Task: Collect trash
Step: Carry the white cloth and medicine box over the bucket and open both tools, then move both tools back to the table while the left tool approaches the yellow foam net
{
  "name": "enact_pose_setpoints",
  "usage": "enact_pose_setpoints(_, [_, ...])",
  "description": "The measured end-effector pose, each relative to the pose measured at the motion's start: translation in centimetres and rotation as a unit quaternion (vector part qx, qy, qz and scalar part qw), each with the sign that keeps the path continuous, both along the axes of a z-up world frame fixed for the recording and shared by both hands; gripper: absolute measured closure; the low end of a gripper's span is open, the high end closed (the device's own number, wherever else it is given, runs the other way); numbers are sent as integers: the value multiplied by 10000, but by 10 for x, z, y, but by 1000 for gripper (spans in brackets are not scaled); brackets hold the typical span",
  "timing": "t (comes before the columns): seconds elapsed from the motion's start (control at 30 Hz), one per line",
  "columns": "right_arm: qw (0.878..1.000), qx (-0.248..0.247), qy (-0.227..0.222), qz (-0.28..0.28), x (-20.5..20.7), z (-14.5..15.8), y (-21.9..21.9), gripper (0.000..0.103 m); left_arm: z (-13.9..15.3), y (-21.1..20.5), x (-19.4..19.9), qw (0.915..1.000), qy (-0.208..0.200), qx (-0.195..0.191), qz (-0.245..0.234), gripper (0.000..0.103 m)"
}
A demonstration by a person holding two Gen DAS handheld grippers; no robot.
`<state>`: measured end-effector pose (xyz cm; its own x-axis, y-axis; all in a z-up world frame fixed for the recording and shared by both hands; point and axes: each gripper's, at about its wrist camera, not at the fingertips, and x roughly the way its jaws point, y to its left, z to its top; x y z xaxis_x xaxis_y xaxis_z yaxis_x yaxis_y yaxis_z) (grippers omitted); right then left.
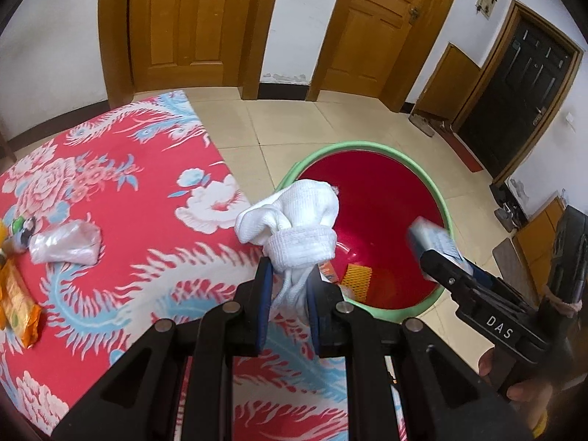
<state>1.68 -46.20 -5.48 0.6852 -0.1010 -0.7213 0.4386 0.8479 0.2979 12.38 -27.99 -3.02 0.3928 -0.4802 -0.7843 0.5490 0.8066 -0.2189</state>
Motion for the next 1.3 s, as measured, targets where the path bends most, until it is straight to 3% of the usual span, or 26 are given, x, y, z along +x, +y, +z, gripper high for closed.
enact_pose_setpoints(0.57, [9991, 150, -197, -353, -25, 6, -18, 31, -7, -45, 3, 9990, 2, -14, -437, 86])
enact_pose_setpoints(0.67, [9988, 145, -221, -420, -30, 7, -20, 31, -6, -49, 4, 9989, 70, -62, -451, 81])
enact_pose_setpoints(0.77, [9986, 149, -210, -455, -32, 7, -21, 31, -4, -48, 4, 9990, 105, -135, -405, 71])
enact_pose_setpoints(1.3, [9987, 151, -355, -339, -41, 20, -3, 31, 21, -2, -5, 9996, -147, -245, -24, 70])
